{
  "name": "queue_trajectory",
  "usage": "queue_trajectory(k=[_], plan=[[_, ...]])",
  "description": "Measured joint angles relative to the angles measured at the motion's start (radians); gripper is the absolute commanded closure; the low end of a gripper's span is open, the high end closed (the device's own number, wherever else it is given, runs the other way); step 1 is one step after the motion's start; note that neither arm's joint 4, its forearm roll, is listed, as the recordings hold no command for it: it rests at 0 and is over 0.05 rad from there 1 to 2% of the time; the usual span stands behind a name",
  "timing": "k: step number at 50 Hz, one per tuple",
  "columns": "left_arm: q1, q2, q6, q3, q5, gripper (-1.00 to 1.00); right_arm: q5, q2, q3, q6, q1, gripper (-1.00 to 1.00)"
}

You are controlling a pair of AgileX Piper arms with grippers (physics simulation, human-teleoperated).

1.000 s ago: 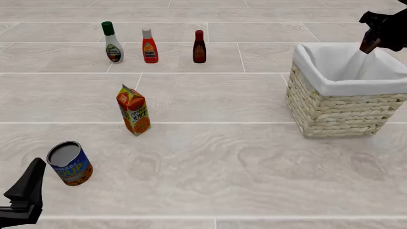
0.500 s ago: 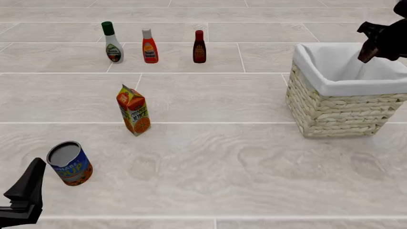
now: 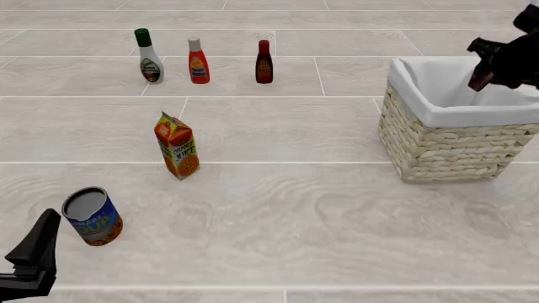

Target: Pick the chocolate pudding and place it in the basket.

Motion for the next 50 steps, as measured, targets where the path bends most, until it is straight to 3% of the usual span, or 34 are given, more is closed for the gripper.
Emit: queue_trajectory(k=[50], plan=[[0.000, 0.000, 0.000, 0.000, 0.000, -1.00, -0.027, 0.035, 0.051, 0.039, 0.019, 1.00]])
